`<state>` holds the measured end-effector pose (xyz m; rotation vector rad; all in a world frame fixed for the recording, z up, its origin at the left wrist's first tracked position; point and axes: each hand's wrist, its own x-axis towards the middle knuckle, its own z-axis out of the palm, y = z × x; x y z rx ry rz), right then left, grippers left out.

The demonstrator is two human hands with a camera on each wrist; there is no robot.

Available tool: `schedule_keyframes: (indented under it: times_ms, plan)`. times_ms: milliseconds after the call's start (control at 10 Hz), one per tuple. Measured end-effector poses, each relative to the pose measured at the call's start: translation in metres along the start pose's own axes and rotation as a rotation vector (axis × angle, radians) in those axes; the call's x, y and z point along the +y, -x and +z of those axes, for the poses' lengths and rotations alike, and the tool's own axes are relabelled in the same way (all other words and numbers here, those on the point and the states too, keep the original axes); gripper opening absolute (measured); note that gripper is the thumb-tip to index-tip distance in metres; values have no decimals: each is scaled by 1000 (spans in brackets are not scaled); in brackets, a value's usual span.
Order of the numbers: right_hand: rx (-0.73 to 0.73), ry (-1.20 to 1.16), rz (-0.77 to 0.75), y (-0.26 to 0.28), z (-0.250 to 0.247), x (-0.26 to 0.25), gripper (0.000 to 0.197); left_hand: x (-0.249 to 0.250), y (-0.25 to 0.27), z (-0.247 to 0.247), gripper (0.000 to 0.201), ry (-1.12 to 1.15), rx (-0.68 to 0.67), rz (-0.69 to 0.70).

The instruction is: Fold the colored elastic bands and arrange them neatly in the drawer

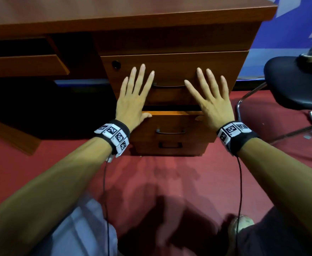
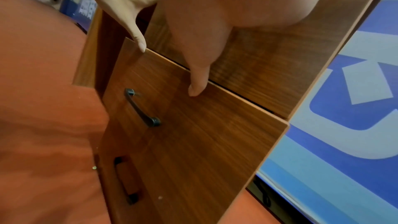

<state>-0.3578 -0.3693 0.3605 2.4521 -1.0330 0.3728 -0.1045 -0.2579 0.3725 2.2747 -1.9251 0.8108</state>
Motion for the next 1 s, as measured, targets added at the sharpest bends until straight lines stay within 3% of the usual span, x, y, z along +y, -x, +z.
schedule_keyframes:
  times_ms: [200, 400, 600, 800, 900, 1000]
  plan:
    - [27, 13, 9, -6, 16, 4, 130, 7, -8, 15, 137, -51, 32, -47]
    - [115, 17, -9, -9, 32, 11, 115, 8, -14, 29, 136, -119, 40, -85]
    - [126, 6, -11, -10, 31, 11, 115, 9, -15, 26, 136, -164, 15, -97]
    - [64, -76, 12, -1, 3, 5, 114, 15, 0, -5, 131, -9, 15, -95]
    - [-14, -297, 90, 9, -30, -1, 95, 9, 11, -36, 119, 130, -78, -44]
    - [18, -652, 274, 12, -76, 0, 53, -15, 8, -87, 87, 279, -183, -52]
